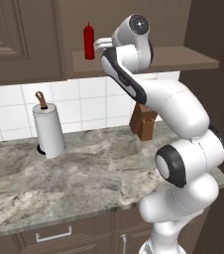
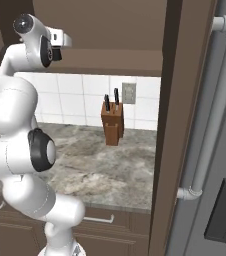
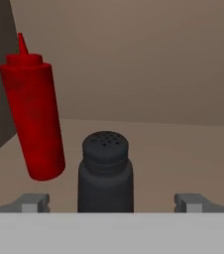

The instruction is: Collect the paprika, ketchup, and shaker from the cabinet and place them next to the stove.

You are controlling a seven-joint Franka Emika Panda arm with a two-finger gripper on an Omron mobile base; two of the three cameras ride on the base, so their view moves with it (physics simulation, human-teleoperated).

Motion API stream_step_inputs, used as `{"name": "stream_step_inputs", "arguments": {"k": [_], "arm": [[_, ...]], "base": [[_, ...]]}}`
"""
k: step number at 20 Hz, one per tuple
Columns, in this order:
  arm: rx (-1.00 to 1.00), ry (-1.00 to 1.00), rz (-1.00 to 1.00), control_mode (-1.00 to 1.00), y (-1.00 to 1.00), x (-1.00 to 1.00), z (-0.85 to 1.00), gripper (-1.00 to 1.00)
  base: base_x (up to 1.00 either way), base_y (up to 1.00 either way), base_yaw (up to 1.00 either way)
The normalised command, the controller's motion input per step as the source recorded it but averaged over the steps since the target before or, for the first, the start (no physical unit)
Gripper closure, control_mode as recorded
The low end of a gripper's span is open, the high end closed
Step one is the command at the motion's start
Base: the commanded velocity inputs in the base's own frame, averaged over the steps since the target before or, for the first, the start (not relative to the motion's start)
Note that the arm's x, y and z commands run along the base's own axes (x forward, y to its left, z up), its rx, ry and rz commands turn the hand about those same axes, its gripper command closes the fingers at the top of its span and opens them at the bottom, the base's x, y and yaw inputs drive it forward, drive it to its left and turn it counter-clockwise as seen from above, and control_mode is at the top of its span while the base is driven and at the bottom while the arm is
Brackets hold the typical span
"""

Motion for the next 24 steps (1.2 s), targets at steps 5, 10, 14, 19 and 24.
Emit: {"name": "stream_step_inputs", "arguments": {"k": [5, 10, 14, 19, 24], "arm": [[0.00, 0.03, 0.02, -1.00, 0.00, 0.16, -0.07, -1.00], [0.00, 0.04, 0.02, -1.00, 0.00, 0.17, -0.10, -1.00], [0.00, 0.03, 0.02, -1.00, 0.03, 0.18, -0.13, 1.00], [0.00, 0.04, 0.02, -1.00, 0.04, 0.09, -0.05, 1.00], [0.00, -0.01, 0.00, -1.00, 0.00, -0.12, -0.05, 1.00]], "base": [[0.00, 0.00, 0.00], [0.00, 0.00, 0.00], [0.00, 0.00, 0.00], [0.00, 0.00, 0.00], [0.00, 0.00, 0.00]]}}
